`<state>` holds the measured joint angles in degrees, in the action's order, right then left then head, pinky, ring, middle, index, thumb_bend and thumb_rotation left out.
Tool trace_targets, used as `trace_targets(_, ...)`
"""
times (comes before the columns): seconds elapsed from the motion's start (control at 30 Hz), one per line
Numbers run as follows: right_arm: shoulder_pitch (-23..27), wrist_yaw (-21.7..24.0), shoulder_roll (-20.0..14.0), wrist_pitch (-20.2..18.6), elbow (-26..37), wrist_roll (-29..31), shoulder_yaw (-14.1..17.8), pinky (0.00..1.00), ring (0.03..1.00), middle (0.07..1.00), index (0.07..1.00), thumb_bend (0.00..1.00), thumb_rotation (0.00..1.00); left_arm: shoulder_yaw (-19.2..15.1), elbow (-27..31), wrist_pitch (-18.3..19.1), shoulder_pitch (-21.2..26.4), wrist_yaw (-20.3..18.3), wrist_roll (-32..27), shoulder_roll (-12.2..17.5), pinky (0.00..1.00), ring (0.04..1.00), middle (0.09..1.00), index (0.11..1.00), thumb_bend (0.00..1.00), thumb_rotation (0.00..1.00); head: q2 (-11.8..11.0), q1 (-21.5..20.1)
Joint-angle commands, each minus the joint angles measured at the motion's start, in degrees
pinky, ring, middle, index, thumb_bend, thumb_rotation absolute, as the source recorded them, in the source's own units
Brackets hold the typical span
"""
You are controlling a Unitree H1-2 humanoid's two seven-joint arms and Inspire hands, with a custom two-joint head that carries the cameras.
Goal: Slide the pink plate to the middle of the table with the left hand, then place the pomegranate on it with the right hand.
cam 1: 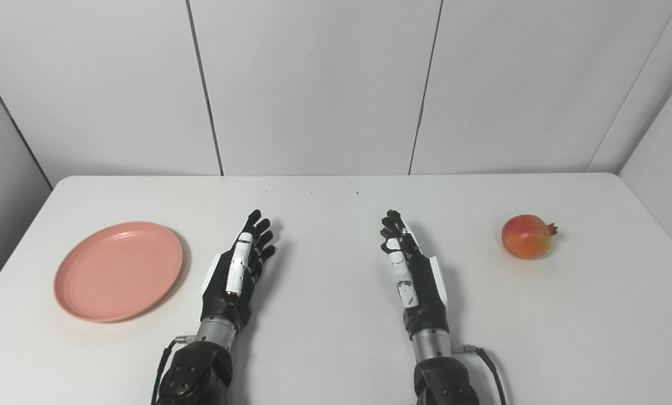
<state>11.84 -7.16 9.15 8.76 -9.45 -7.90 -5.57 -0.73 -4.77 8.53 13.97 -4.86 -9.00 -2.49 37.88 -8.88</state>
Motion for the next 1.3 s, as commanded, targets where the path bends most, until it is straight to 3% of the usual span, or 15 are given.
trace_targets(0.0,-0.5,0.0,0.1,-0.6,0.4,-0.1,0.0,0.89,0.901,0.904,0.909,0.57,0.97,0.2,1.1,0.7,1.5,-0.2,-0.4,0.0,0.97,0.971,0.969,0.958,0.33,1.0,-0.1,0.0)
trace_targets(0.93,-0.5,-0.1,0.0,-0.4,-0.2,-0.2,0.1,0.89,0.902,0.904,0.91,0.57,0.97,0.2,0.3,-1.0,1.5,-0.3,-0.3,0.0,0.96,0.969,0.967,0.958,0.32,1.0,-0.4,0.6)
trace_targets(1.27,-0.8,1.4,-1.4,0.8,-0.8,1.7,0.6,0.91,0.91,0.911,0.919,0.55,0.98,1.3,-2.7,-6.8,1.5,0.8,2.9,-0.7,0.92,0.944,0.949,0.927,0.32,0.95,-3.1,8.9)
